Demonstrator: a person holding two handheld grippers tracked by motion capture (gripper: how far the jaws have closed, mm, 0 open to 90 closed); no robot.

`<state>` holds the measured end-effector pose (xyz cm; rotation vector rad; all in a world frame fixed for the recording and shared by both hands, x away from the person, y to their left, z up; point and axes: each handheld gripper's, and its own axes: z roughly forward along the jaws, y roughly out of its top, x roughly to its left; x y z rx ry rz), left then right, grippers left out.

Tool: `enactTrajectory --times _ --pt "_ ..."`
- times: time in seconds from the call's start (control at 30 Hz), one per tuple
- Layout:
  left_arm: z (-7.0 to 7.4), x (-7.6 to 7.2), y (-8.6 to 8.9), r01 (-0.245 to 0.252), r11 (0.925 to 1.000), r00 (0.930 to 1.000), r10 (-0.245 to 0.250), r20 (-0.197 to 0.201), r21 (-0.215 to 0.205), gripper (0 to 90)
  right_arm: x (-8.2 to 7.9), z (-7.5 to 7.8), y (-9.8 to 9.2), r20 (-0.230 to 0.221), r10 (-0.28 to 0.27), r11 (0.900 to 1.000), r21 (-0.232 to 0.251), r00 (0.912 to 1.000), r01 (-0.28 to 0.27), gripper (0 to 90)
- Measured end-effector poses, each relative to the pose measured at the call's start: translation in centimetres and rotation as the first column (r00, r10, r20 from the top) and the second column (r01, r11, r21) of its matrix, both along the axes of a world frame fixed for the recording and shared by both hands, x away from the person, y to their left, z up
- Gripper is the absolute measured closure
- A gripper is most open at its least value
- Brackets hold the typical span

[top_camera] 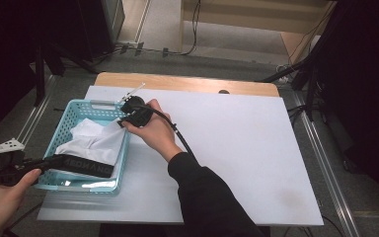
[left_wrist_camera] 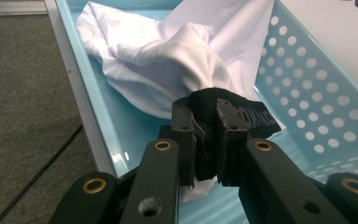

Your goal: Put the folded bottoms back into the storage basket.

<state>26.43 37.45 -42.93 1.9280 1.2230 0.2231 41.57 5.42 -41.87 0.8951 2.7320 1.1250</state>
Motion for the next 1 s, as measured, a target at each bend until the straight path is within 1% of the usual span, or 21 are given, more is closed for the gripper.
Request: enactTrajectory --times 0.13,0.27,0.33,0.4,0.47,0.53,0.57,0.6,0.63,0.67,0.7,0.73,0.77,0.8,0.9,0.93,0.97,1.0 --pt "0.0 -0.4 -0.3 0.012 0.9994 0.9999 -0.012 -0.003 0.034 81.1 0.3 -0.4 0.3 -0.007 -0.010 1.000 -0.010 0.9999 0.010 82.3" --pt "0.0 -0.5 -0.7 0.026 0.9976 0.9996 -0.025 -0.010 0.064 80.8 0.4 -0.7 0.7 -0.003 -0.014 0.999 -0.036 0.9999 0.014 82.2" --pt "-0.1 -0.5 -0.9 0.035 0.9970 0.9993 -0.034 -0.013 0.069 80.5 0.4 -0.9 0.9 0.006 -0.012 0.999 -0.048 0.9999 0.013 82.3" --pt "-0.1 -0.5 -1.0 0.036 0.9963 0.9993 -0.036 -0.011 0.078 80.1 0.5 -0.9 1.1 0.011 -0.023 0.998 -0.057 0.9997 0.023 82.2" --pt "-0.1 -0.6 -1.0 0.042 0.9964 0.9991 -0.041 -0.011 0.074 79.1 0.6 -0.9 1.1 0.008 -0.038 0.998 -0.058 0.9992 0.039 82.3" --pt "-0.1 -0.7 -0.9 0.048 0.9963 0.9988 -0.048 -0.003 0.071 76.3 0.6 -0.8 1.1 0.016 -0.050 0.997 -0.058 0.9986 0.051 82.1" --pt "-0.1 -0.7 -0.8 0.052 0.9965 0.9986 -0.053 0.002 0.065 72.8 0.5 -0.8 1.0 0.021 -0.056 0.997 -0.058 0.9982 0.057 81.8" --pt "0.0 -0.9 -0.7 0.056 0.9969 0.9983 -0.057 0.014 0.055 66.3 0.5 -0.8 1.0 0.029 -0.057 0.997 -0.057 0.9979 0.059 80.9" --pt "0.1 -0.9 -0.6 0.059 0.9976 0.9979 -0.060 0.025 0.036 58.7 0.5 -0.7 0.9 0.041 -0.059 0.997 -0.047 0.9974 0.061 77.8" --pt "0.3 -1.0 -0.4 0.067 0.9977 0.9973 -0.068 0.029 0.011 52.6 0.5 -0.6 0.7 0.048 -0.068 0.997 -0.034 0.9966 0.070 68.7" --pt "0.6 -1.0 -0.3 0.065 0.9979 0.9971 -0.065 0.040 -0.003 47.1 0.5 -0.4 0.5 0.042 -0.078 0.997 -0.010 0.9961 0.079 59.1" --pt "1.0 -0.9 -0.3 0.065 0.9977 0.9966 -0.064 0.051 -0.018 42.6 0.5 -0.2 0.1 0.024 -0.071 0.997 0.020 0.9972 0.070 50.0" --pt "1.3 -0.9 -0.3 0.067 0.9974 0.9964 -0.065 0.055 -0.026 40.7 0.6 0.1 -0.4 -0.003 -0.050 0.997 0.062 0.9988 0.050 40.3" --pt "1.7 -0.7 -0.4 0.067 0.9972 0.9961 -0.065 0.060 -0.033 39.5 0.5 0.3 -0.7 -0.002 -0.041 0.996 0.081 0.9991 0.041 35.0" --pt "2.5 0.2 -1.0 0.058 0.9977 0.9955 -0.056 0.077 -0.035 37.7 -0.2 1.0 -2.4 0.034 -0.067 0.992 0.113 0.9972 0.063 20.0" --pt "2.7 0.6 -1.3 0.052 0.9978 0.9960 -0.049 0.075 -0.041 36.5 -0.5 1.1 -3.0 0.034 -0.075 0.989 0.127 0.9966 0.071 15.3" --pt "2.7 1.0 -1.5 0.050 0.9978 0.9963 -0.047 0.073 -0.044 36.1 -0.8 1.2 -3.7 0.050 -0.090 0.988 0.131 0.9947 0.083 11.9" --pt "2.8 1.5 -1.8 0.050 0.9979 0.9964 -0.047 0.071 -0.041 36.1 -1.2 1.3 -4.3 0.065 -0.105 0.987 0.132 0.9924 0.095 11.9"
